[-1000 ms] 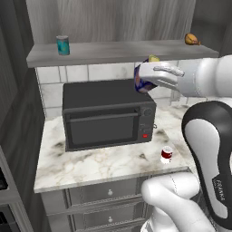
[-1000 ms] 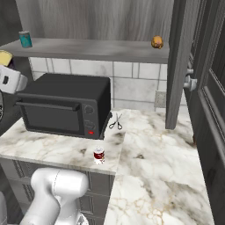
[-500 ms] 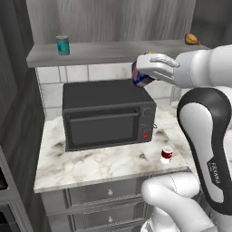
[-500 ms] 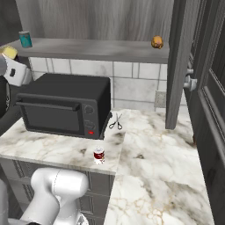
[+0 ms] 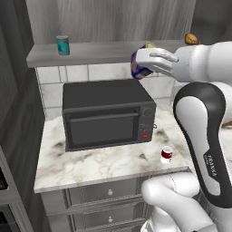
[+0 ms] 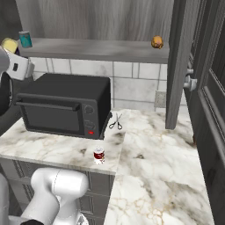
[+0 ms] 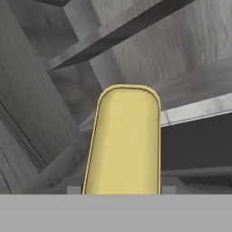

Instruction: Pick the cans from the counter and place them in their designated side in the cabinet.

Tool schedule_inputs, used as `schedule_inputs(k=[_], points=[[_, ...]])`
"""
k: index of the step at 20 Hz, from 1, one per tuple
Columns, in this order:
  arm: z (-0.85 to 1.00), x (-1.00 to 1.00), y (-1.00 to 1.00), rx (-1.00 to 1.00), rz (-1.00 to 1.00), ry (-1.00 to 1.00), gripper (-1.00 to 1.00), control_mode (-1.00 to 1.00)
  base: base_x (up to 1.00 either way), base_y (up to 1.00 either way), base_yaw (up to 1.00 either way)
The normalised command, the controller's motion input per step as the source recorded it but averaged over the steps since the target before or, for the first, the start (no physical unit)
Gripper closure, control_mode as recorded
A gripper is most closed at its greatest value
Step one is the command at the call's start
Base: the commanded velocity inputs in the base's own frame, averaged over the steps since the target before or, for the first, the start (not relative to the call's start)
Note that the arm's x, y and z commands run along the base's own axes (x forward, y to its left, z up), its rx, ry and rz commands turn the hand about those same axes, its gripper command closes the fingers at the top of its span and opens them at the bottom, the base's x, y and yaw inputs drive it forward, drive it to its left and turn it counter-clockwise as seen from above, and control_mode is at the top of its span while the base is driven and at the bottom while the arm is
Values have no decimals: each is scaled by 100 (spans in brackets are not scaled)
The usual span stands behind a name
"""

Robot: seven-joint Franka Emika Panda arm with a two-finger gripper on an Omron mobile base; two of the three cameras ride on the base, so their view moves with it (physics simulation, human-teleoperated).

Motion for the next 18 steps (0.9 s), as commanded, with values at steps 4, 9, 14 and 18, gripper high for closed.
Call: schedule_inputs(k=[4,9,14,18], points=[[13,13,0,1,0,-4,100,-100,0,0,0],[10,18,0,1,1,-3,100,-100,0,0,0],[7,16,0,0,0,-3,100,-100,0,0,0],[10,14,0,0,0,-3,100,-100,0,0,0]])
